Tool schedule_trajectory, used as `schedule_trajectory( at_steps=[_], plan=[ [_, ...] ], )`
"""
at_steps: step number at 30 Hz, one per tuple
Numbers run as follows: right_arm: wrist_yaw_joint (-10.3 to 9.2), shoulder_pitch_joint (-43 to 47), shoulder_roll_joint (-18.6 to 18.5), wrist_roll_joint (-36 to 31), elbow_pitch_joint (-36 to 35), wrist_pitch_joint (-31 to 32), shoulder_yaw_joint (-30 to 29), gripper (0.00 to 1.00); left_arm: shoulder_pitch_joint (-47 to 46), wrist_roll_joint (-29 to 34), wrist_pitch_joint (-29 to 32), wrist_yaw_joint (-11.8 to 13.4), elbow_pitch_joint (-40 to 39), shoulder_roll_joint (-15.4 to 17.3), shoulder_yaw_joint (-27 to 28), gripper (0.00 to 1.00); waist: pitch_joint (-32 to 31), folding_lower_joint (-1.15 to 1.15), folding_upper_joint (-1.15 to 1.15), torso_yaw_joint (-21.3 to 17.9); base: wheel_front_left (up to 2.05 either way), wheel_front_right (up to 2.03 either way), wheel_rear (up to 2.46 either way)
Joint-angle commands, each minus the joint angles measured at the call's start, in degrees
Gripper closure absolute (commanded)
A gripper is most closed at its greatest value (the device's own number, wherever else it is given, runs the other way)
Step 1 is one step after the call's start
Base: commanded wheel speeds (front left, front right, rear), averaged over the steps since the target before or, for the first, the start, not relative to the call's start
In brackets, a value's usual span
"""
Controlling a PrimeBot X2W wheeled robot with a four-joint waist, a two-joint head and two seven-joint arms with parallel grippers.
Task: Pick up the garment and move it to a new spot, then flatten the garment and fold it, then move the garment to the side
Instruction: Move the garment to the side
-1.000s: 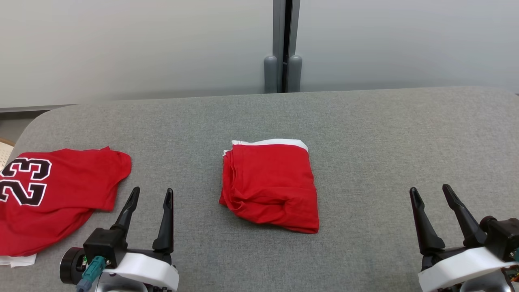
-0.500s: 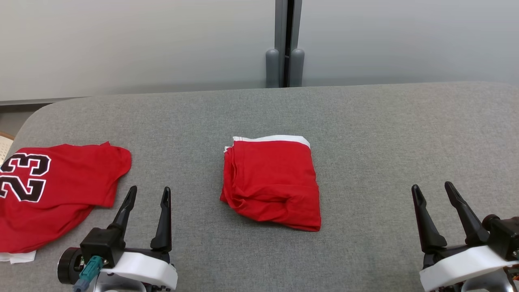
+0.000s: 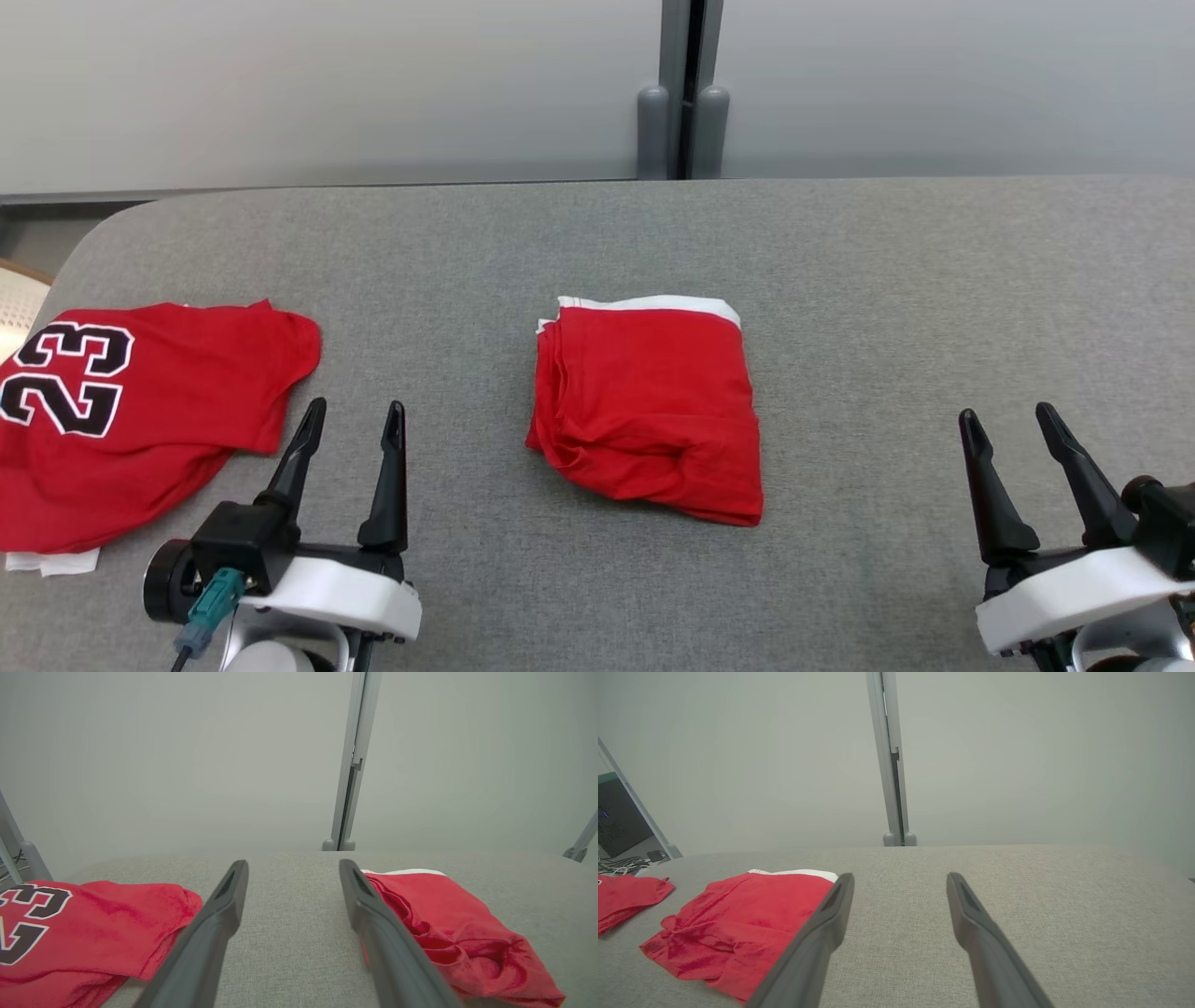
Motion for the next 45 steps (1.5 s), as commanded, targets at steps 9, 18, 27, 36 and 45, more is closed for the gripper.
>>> schedule_trajectory(
  at_steps=[9, 18, 27, 36, 45],
  plan=[
    [0.00, -8.63, -1.88, 1.26, 10.32, 1.73, 4.17, 0.00, -6.40, -0.11, -1.42, -1.25, 0.07, -2.32, -1.38, 0.00, 6.82, 0.00, 0.00, 8.03, 0.00, 0.00, 0.00],
    [-0.01, -16.06, -0.37, 4.40, 28.97, 4.21, 9.53, 0.00, -8.66, -0.06, -2.22, -2.00, 2.14, -4.13, -0.74, 0.00, 9.56, 0.00, 0.00, 13.00, 0.00, 0.00, 0.00],
    [-0.07, -17.35, -1.97, 7.72, 30.93, 6.61, 12.88, 1.00, -8.02, 1.89, -2.24, -2.82, 0.09, -5.11, 1.26, 0.00, 9.67, 0.00, 0.00, 10.96, 0.00, 0.00, 0.00],
    [-0.05, -17.66, -8.16, 2.53, 22.17, 8.13, 17.06, 1.00, -7.87, 4.13, -2.18, -3.64, -2.16, -4.51, 1.52, 0.00, 10.25, 0.00, 0.00, 1.41, 0.00, 0.00, 0.00],
    [-0.05, -17.12, -13.44, 2.33, 18.73, 9.93, 17.14, 1.00, -9.76, 5.11, -2.04, -4.82, -2.71, -4.21, -0.73, 0.00, 12.19, 0.00, 0.00, -7.17, 0.00, 0.00, 0.00]
  ],
)
